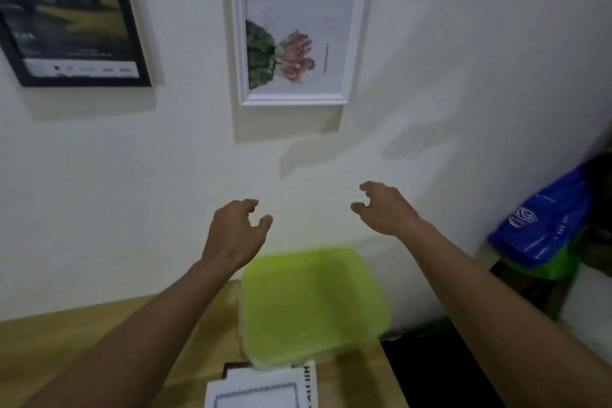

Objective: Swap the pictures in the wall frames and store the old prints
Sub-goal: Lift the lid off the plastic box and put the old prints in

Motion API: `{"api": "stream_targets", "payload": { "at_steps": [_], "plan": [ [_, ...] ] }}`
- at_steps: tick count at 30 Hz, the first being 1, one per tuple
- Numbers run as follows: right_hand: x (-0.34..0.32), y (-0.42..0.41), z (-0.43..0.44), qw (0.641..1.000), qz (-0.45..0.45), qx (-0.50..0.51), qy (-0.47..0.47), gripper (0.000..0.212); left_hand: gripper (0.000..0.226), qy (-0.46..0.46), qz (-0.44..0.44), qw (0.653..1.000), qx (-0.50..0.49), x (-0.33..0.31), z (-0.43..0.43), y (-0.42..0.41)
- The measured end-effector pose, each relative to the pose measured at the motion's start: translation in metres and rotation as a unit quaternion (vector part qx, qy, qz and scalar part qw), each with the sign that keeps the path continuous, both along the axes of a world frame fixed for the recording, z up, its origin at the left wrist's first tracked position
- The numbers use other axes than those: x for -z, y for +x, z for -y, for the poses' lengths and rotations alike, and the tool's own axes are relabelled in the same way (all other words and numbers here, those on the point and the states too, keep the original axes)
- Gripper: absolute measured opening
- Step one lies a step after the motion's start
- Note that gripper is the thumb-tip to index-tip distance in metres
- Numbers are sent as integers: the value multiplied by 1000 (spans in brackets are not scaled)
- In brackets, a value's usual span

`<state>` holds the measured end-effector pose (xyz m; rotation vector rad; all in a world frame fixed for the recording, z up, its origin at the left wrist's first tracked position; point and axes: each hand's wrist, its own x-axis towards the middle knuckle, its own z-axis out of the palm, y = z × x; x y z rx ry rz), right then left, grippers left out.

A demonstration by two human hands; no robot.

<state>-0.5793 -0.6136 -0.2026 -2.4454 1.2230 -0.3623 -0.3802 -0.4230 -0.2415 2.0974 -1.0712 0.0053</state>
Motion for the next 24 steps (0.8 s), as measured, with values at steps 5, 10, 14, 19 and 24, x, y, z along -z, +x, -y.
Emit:
{"api": "stream_targets", "payload": {
  "at_steps": [5,10,14,19,24],
  "plan": [
    [91,-21,-9,990,-103,10,95,69,63,155,-73,985,6,89,-17,-5],
    [167,-40,10,979,-160,16,125,55,98,262,-135,956,-2,181,-17,6],
    [212,-53,26,972,-173,20,159,53,92,302,-156,940,-24,218,-14,1],
    [245,-60,42,968,-148,30,200,55,91,295,-180,936,-61,229,-11,-12],
    [247,-55,47,963,-101,72,238,64,66,245,-253,930,-108,223,-4,-19]
  ]
}}
